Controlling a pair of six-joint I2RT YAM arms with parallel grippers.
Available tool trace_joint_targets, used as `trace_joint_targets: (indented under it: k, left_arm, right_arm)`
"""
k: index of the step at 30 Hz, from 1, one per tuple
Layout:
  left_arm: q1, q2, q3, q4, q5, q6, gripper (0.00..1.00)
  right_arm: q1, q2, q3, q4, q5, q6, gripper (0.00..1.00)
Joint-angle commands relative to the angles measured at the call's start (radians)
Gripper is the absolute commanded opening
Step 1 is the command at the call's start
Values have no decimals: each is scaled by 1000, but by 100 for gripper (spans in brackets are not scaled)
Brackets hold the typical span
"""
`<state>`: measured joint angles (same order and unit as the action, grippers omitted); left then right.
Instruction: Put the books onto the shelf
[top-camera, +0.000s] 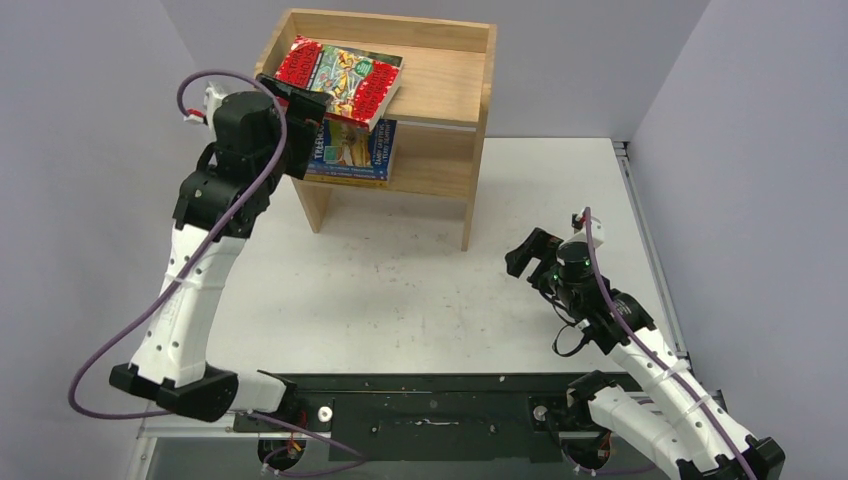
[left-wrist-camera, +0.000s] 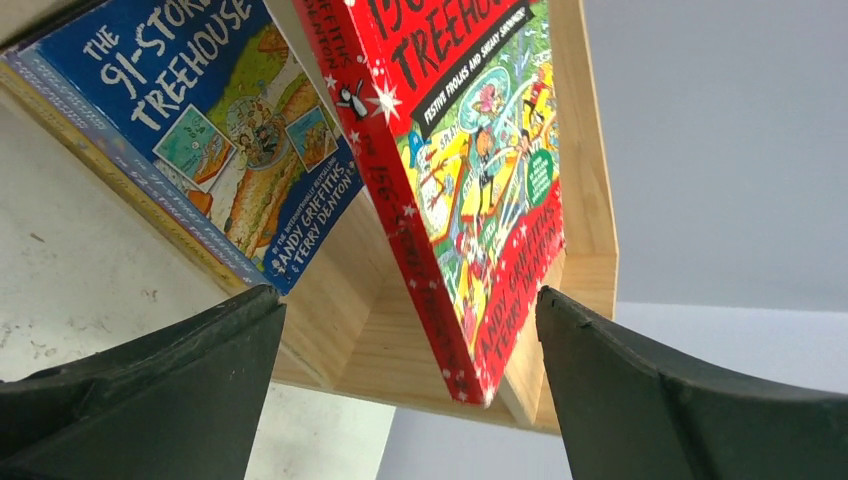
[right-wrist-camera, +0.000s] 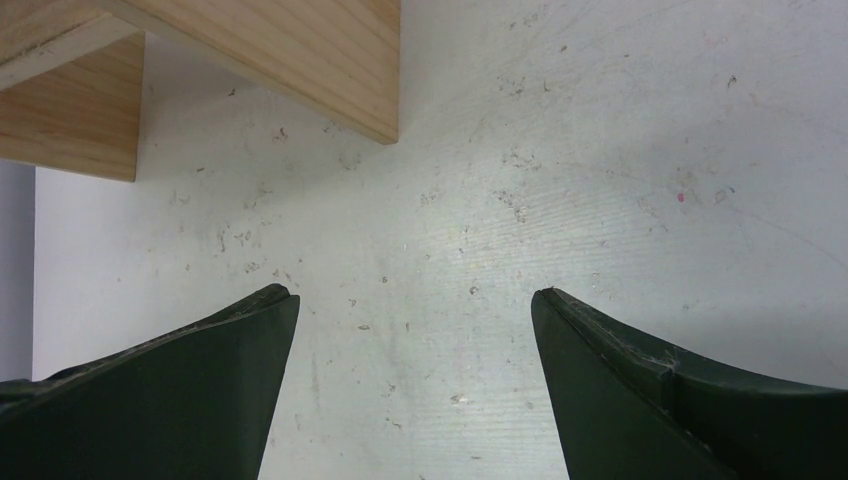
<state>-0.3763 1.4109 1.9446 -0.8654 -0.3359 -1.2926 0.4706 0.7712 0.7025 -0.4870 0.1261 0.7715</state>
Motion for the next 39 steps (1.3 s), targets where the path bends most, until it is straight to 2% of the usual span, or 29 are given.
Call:
trace_joint_targets:
  k: [1,7,10,12,14,23,26,27,28,39]
  left_arm:
    - [7,-153,-174,285,-8,158,96]
    - [9,-380,-531,683,166,528,96]
    - [11,-439,-600,741,268,720,96]
    - [12,-415,-527,655,326,822,96]
    - [11,-362,-396,493,333,917,96]
    - [7,-182,-149,199,259,1103,98]
    - [6,-147,-105,162,257,1125,100]
    - [5,-136,-92,155,255,1129,94]
    - [5,-124,-79,144,257,1133,93]
    - [4,-30,20,120,271,1142,90]
  right_arm:
    - [-2,18,-3,49,-6,-6,90]
    - [-1,24,2,54,-10,-11,90]
    - [-1,27,1,59,-13,-12,90]
    - [-2,32,2,59,-18,-16,90]
    - [-2,34,1,62,-20,-17,90]
    - [-1,29,10,60,-18,-20,90]
    - [-2,28,12,56,-14,-21,90]
    - [-1,29,12,55,-14,-20,90]
    - [-2,29,12,56,-14,-18,90]
    - [-2,43,22,61,-13,-18,90]
